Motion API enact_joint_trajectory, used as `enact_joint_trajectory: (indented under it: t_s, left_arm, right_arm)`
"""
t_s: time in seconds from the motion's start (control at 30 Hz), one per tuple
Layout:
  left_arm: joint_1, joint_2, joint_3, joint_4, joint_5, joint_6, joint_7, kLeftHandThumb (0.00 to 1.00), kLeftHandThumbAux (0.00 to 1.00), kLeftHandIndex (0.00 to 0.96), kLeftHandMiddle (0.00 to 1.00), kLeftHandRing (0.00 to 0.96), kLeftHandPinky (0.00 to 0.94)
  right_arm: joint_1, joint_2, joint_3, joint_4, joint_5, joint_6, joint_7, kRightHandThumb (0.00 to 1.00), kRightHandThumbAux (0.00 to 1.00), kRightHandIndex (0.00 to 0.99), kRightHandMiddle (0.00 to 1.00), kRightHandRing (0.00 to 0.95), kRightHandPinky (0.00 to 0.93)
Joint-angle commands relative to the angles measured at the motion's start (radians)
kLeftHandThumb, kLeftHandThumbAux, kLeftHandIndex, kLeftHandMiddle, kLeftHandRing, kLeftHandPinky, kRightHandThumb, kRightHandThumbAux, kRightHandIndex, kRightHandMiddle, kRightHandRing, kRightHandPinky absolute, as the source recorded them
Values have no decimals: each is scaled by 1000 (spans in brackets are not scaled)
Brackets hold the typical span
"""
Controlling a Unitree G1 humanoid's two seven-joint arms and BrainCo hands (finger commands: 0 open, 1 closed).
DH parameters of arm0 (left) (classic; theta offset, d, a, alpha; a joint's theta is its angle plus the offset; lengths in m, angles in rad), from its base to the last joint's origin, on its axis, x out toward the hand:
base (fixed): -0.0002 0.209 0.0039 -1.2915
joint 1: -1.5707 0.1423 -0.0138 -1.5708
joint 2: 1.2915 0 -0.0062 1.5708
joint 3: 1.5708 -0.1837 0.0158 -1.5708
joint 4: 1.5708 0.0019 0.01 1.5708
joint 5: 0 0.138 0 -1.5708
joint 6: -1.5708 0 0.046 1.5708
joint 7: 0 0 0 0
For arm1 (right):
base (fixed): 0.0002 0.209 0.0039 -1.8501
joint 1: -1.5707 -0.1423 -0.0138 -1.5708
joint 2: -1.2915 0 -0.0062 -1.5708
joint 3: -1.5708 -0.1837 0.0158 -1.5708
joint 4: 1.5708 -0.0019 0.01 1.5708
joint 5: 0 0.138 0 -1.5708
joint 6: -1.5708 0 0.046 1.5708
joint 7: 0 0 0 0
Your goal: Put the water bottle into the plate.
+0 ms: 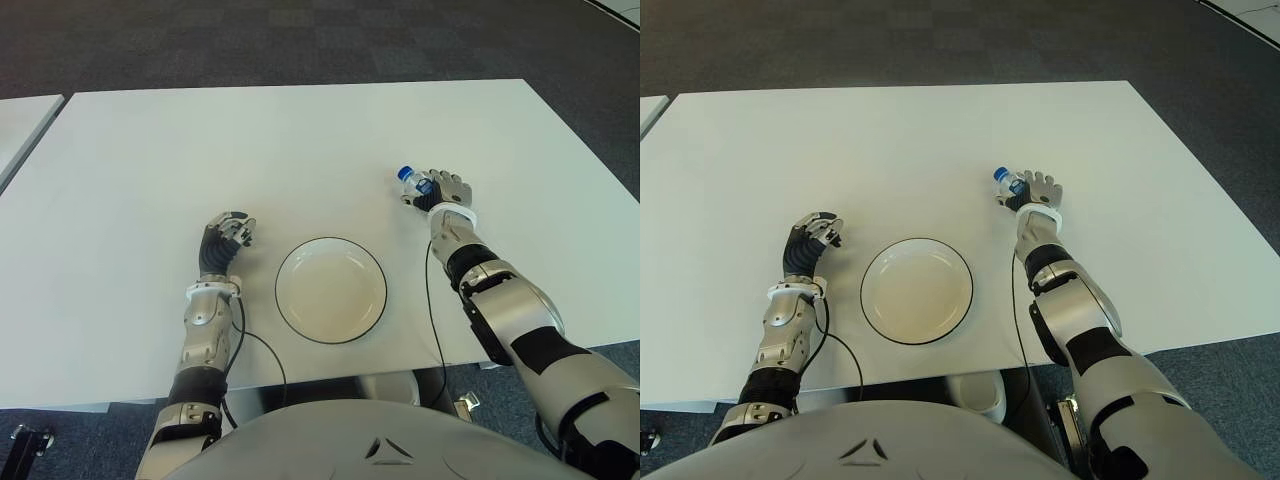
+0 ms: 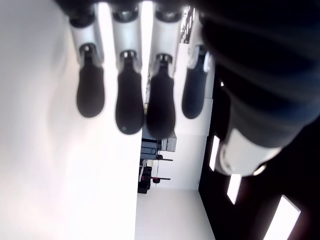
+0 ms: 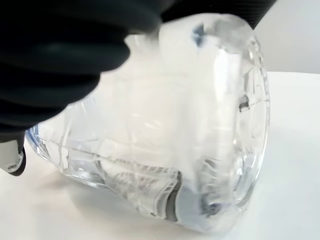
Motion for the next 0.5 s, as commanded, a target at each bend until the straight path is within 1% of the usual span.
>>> enact_joint_trajectory:
  t_s: [0.03,0.2,0.3,0.4,0.43,0.47,0.5]
  left_arm:
    - [13,-5,6,9,-6,6,-7,710,711,437,667,647,624]
    - [12,-2,5,13,6,3,3,710,711,437,673,653,630]
    - [11,0,5,15,8,2,4,710,711,437,674,654,633]
    - [10,0,5,17,6,1,1,710,711,437,674,654,636]
    - [10,0,5,17,6,0,1,710,711,437,674,654,636]
    - [10,-1,6,17,5,-1,0,710,711,437,673,652,633]
    - [10,-1,6,18,5,-2,0,710,711,437,672,651,632]
  right_arm:
    - [82,38,28,61,6,34,94,512,412,0,0,0,0]
    - [80,39,36,64,16,45,109,505,461,0,0,0,0]
    - [79,38,27,62,28,46,105,498,484,0,0,0,0]
    - [81,38,5,57,48,45,76,493,528,0,0,0,80]
    - [83,39,-7,54,58,44,54,493,532,0,0,0,91]
    - [87,39,-24,49,71,35,22,497,545,0,10,20,132]
    - [90,39,-35,46,80,29,1,507,550,29,51,69,183]
